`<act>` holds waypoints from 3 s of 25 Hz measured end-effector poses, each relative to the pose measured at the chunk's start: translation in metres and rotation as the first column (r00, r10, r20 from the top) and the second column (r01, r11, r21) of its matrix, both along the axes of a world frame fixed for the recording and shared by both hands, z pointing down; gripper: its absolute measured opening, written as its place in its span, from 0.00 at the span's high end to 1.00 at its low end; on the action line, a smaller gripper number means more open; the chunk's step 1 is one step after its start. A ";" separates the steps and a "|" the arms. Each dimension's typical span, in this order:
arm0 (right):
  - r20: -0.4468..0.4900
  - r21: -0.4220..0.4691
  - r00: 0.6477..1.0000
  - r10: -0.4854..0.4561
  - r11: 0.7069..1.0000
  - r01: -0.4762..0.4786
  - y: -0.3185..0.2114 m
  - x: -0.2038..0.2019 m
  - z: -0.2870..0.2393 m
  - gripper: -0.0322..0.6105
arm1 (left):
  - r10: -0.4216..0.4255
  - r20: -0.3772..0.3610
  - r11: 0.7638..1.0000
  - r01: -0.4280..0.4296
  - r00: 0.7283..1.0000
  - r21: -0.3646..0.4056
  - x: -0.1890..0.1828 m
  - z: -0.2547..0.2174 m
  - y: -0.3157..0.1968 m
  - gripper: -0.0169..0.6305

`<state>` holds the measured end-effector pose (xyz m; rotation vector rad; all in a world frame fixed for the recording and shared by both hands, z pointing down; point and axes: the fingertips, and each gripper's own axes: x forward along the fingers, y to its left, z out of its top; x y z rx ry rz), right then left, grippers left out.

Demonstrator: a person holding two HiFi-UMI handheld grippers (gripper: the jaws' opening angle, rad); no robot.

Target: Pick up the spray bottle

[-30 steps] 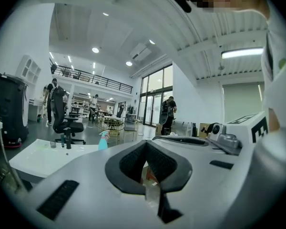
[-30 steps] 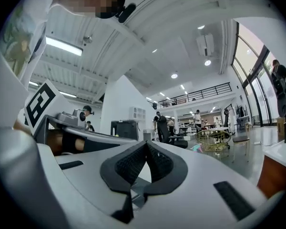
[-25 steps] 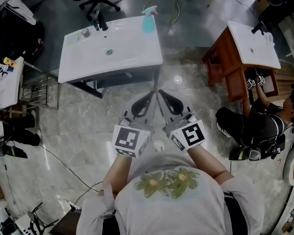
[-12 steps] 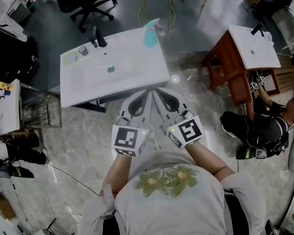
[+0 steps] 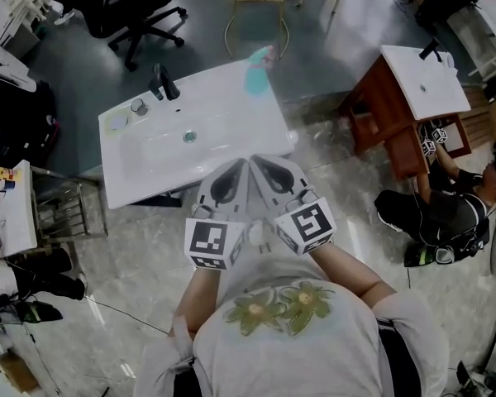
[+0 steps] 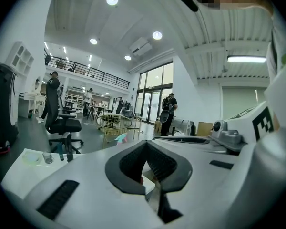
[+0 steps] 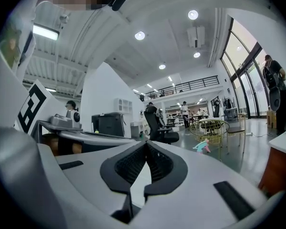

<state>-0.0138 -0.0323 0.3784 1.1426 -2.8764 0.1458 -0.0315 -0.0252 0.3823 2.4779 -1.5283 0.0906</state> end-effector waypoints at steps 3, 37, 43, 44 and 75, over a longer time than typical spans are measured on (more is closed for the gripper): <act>-0.006 -0.009 1.000 -0.008 1.000 0.008 -0.007 -0.004 0.004 0.92 | 0.008 -0.005 1.000 -0.008 1.000 -0.003 -0.003 0.004 -0.007 0.96; -0.062 -0.090 0.998 -0.005 0.996 0.000 -0.190 -0.046 0.037 0.91 | 0.011 -0.024 0.997 -0.013 1.000 -0.073 -0.044 0.035 -0.183 0.96; -0.106 -0.117 0.994 0.005 0.993 -0.018 -0.211 -0.043 0.059 0.91 | 0.032 0.019 0.997 -0.031 0.999 -0.071 -0.043 0.044 -0.200 0.96; -0.114 -0.123 0.993 0.010 0.992 -0.024 -0.215 -0.042 0.063 0.91 | 0.037 0.023 0.997 -0.035 0.999 -0.075 -0.042 0.046 -0.202 0.96; -0.286 -0.242 0.932 0.221 0.925 -0.293 -0.308 0.018 0.166 0.74 | 0.071 0.009 0.987 -0.069 0.997 -0.142 -0.053 0.083 -0.239 0.96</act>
